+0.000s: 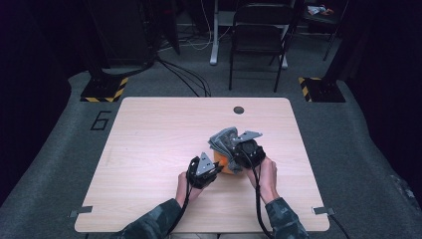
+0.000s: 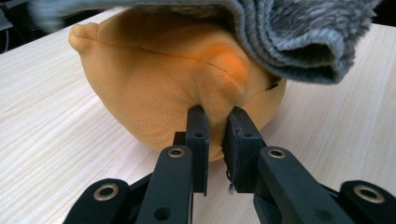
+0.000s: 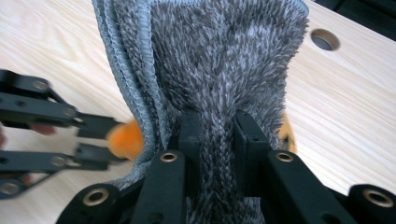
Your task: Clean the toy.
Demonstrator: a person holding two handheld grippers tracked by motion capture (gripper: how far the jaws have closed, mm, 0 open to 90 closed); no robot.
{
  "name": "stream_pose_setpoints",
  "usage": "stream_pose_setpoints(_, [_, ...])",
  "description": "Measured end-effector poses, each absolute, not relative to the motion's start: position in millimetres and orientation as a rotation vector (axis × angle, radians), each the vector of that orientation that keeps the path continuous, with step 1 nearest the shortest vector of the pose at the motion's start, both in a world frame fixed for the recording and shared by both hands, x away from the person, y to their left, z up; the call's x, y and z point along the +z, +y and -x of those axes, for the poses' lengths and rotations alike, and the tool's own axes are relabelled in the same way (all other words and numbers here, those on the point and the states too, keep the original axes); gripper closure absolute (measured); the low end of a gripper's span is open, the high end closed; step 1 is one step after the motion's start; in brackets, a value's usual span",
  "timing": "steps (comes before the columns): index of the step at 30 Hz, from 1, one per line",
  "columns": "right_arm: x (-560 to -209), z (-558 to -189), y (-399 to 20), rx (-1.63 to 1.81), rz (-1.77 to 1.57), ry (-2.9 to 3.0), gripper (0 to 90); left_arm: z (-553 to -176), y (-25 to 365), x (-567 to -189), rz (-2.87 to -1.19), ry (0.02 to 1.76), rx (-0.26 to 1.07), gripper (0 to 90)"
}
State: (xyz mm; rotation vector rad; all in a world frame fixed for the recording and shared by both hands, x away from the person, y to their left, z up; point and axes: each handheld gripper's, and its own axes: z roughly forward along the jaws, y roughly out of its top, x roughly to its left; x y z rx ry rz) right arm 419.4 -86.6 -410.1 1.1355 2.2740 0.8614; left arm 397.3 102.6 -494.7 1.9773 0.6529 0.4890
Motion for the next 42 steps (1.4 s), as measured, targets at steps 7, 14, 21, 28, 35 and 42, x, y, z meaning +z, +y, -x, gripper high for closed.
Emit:
stream_pose_setpoints(7, [-418.1,-427.5,-103.9,0.847,-1.209,2.254,75.6,-401.9,105.7,-496.4,-1.960,0.682,0.466,79.9])
stream_pose_setpoints(14, [-423.7,-434.2,-117.8,0.838,-1.276,2.241,75.6,-404.6,108.9,-497.8,-1.955,0.702,0.449,79.9])
stream_pose_setpoints(21, [-436.0,-441.8,-133.1,0.819,-1.354,2.218,75.6,-406.4,110.6,-498.6,-1.950,0.707,0.437,79.3])
stream_pose_setpoints(28, [-458.3,-451.9,-152.6,0.786,-1.445,2.221,75.6,-406.4,110.3,-498.5,-1.942,0.688,0.428,78.9])
stream_pose_setpoints(35, [-483.0,-458.4,-161.6,0.673,-1.542,2.247,75.6,-407.3,111.5,-499.6,-1.946,0.678,0.430,78.9])
stream_pose_setpoints(42, [-452.7,-455.2,-170.6,0.746,-1.500,2.181,75.7,-406.0,109.6,-499.1,-1.951,0.655,0.442,78.8])
